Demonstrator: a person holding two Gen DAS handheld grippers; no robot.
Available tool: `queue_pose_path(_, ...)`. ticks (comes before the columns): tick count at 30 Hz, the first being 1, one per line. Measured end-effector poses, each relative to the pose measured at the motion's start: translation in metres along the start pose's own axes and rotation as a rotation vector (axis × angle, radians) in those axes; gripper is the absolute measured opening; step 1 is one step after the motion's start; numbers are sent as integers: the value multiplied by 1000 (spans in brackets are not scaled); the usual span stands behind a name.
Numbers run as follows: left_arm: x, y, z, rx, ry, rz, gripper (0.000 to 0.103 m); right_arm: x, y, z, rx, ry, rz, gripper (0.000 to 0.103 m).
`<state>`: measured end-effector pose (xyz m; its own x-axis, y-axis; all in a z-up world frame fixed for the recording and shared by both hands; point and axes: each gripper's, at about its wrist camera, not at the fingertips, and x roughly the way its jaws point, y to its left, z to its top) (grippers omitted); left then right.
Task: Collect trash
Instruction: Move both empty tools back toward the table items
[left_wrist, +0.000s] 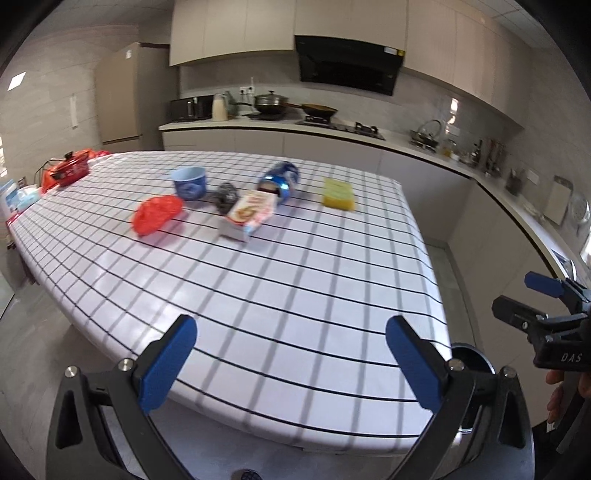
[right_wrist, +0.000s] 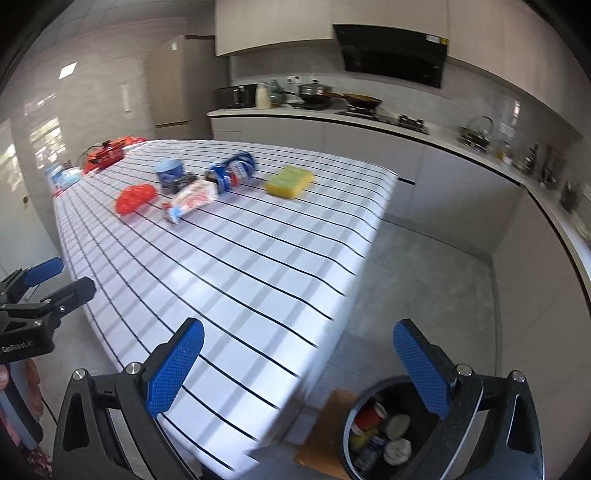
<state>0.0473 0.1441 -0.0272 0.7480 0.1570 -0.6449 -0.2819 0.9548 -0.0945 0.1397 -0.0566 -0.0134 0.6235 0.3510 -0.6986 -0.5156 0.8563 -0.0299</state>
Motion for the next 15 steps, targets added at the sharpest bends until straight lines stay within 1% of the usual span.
queue_pose_path(11, 8, 73, 9, -40, -3, 66, 103, 33, 74, 33, -35, -9, 69, 103)
queue_pose_path(15, 14, 99, 16, -46, -9, 95, 103, 44, 101, 47, -33, -49, 77, 103)
